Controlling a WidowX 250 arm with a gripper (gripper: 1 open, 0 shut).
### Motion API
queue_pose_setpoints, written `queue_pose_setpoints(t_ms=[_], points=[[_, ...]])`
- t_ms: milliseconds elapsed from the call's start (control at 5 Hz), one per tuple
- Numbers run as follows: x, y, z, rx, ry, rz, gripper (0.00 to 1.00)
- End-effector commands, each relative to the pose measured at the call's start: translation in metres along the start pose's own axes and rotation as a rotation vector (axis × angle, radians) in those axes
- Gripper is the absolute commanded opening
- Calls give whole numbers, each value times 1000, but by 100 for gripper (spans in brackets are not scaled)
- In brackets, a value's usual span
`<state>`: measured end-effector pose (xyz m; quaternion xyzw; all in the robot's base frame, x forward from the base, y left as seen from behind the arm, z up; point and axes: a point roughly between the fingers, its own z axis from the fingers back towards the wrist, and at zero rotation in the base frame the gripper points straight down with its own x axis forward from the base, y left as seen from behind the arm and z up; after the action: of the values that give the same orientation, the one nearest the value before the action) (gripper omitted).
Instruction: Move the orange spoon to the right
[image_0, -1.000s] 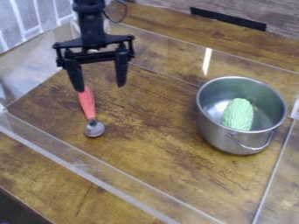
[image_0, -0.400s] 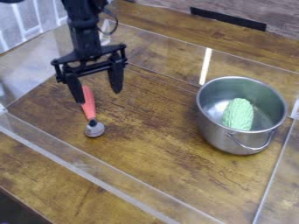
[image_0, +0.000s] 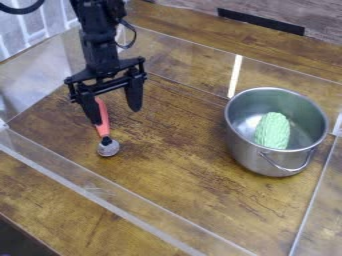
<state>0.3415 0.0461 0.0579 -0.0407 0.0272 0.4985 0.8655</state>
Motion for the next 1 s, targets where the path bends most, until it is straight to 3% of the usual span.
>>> queue_pose_setpoints(t_ms=[0, 800], points=[[8, -8, 18, -45, -39, 16, 100], [12, -11, 20, -33, -19, 61, 100]])
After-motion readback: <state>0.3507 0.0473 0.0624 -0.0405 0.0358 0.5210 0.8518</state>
